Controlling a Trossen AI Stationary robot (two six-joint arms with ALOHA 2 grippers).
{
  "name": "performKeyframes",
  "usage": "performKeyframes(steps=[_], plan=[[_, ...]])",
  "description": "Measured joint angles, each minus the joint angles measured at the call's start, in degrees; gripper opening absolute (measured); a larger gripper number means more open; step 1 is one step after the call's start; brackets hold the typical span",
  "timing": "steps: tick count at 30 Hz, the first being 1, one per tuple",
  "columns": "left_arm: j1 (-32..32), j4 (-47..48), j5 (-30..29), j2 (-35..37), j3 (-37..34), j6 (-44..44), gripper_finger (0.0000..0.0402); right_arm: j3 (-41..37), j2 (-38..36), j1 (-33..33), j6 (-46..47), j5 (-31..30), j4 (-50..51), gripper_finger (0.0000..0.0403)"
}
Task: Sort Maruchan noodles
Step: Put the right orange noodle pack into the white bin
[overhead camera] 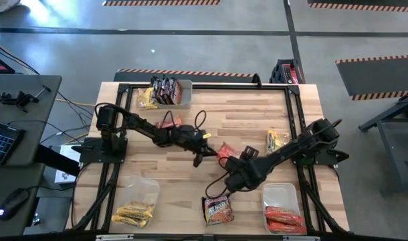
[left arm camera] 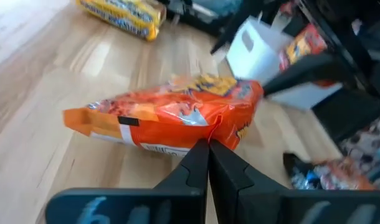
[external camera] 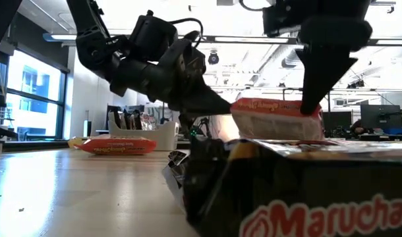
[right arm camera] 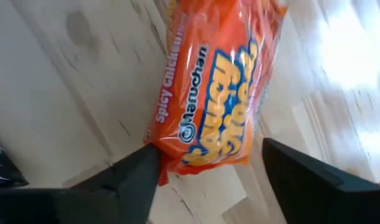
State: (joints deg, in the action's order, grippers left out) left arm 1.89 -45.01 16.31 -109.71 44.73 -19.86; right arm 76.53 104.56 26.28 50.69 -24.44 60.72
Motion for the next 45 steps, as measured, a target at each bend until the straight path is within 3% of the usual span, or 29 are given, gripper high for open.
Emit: performKeyframes(steps=[9, 18, 24, 32, 40, 45], plan=[[0.1, -1.8, -0.7, 0.0, 0.7, -4.0, 0.0, 1.2, -0.9, 0.9, 7.5, -1.9, -0.5, 0.0289], [0.1, -1.7, -0.3, 0.0, 2.0, -5.5, 0.0, 11.1, -1.1, 1.2, 10.4, -1.4, 9.5, 0.0289], [0.1, -1.7, -0.3, 0.0, 2.7, -5.5, 0.0, 11.6, -1.1, -0.7, 12.4, 3.9, 6.8, 0.0289], [0.1, -1.7, 0.4, 0.0, 2.7, -4.5, 0.0, 11.6, -1.1, -1.0, 13.6, 9.5, 14.3, 0.0289], [0.3, -1.5, -0.2, 0.0, 2.7, -3.9, 0.0, 11.6, -2.1, -0.6, 13.4, 8.4, 12.0, 0.0289], [0.3, -1.5, -0.3, 0.0, 2.7, -3.1, 0.0, 9.9, -2.1, -4.1, 11.9, 9.2, 6.6, 0.0288]])
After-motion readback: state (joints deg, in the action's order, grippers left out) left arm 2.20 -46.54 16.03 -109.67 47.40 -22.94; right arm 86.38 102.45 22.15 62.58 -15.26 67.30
